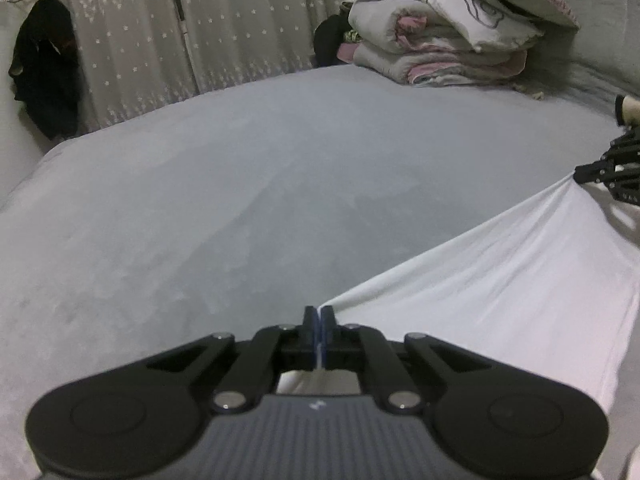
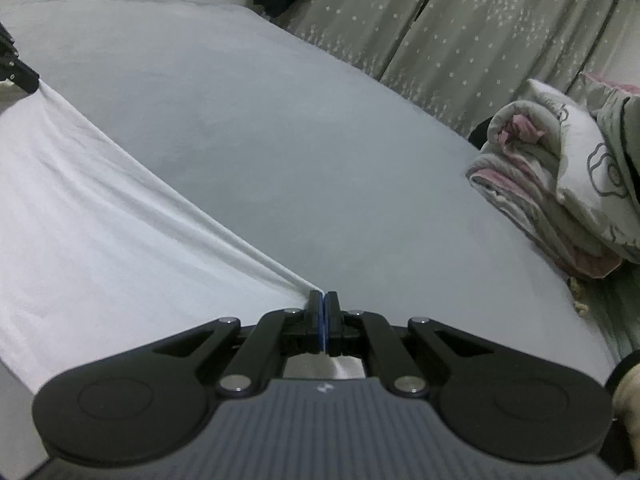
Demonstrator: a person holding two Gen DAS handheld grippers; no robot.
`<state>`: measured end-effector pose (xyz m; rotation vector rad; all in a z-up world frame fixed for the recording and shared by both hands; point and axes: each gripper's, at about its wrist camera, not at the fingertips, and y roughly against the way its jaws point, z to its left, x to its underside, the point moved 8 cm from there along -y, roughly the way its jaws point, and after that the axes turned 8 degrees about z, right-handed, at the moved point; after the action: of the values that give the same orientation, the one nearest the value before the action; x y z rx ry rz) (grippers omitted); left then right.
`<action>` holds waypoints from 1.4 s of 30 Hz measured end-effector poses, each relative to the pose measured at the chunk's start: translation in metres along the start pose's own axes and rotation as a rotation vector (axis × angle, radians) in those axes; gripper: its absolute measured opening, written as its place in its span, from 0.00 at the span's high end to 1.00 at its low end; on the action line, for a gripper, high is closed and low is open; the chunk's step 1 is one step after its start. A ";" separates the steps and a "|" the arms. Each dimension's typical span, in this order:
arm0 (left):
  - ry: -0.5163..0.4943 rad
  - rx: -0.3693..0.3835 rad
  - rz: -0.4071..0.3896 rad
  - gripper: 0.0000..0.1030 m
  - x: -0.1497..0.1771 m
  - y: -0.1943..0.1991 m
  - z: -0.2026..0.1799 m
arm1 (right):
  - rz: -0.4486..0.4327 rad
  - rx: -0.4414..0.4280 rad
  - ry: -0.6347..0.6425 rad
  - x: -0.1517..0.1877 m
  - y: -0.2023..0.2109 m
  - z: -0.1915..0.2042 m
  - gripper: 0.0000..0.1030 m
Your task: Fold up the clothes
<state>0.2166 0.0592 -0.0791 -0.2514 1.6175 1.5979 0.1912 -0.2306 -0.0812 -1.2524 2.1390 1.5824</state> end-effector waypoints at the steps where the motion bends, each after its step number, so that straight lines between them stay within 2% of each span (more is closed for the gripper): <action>1: -0.006 -0.012 0.008 0.99 0.002 -0.005 -0.002 | 0.011 -0.003 -0.006 0.001 -0.005 0.002 0.99; 7: -0.036 -0.076 -0.006 0.98 0.008 -0.012 -0.006 | 0.007 0.000 -0.063 0.005 -0.013 0.005 0.97; 9: -0.028 -0.094 -0.005 0.94 0.006 -0.009 -0.006 | 0.005 0.005 -0.099 0.006 -0.009 0.003 0.89; 10: -0.021 -0.092 -0.006 0.89 0.003 -0.006 -0.007 | 0.004 0.007 -0.120 0.007 -0.005 0.001 0.87; 11: -0.014 -0.087 -0.011 0.77 0.000 -0.004 -0.008 | 0.002 0.006 -0.146 0.009 -0.001 -0.002 0.87; 13: -0.005 -0.067 -0.021 0.63 -0.008 0.001 -0.014 | 0.004 0.003 -0.216 0.014 0.006 -0.013 0.87; 18: -0.019 0.028 -0.059 0.63 -0.032 0.011 -0.047 | 0.030 0.029 -0.436 0.046 0.028 -0.052 0.86; 22: -0.065 0.143 -0.064 0.62 -0.053 0.008 -0.092 | 0.077 0.063 -0.592 0.082 0.044 -0.074 0.86; 26: -0.107 0.274 -0.033 0.61 -0.079 -0.007 -0.145 | 0.093 0.102 -0.729 0.113 0.058 -0.081 0.86; 32: -0.155 0.409 0.015 0.61 -0.114 -0.030 -0.218 | 0.015 0.100 -0.908 0.143 0.073 -0.088 0.86; 38: -0.129 0.547 0.043 0.61 -0.145 -0.055 -0.282 | -0.051 0.119 -1.018 0.158 0.074 -0.099 0.86; 42: -0.104 0.627 0.063 0.61 -0.163 -0.074 -0.321 | -0.093 0.089 -1.073 0.160 0.074 -0.104 0.86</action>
<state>0.2386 -0.3074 -0.0746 0.2116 1.9621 1.0531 0.0705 -0.3956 -0.0834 -0.2851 1.3883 1.5513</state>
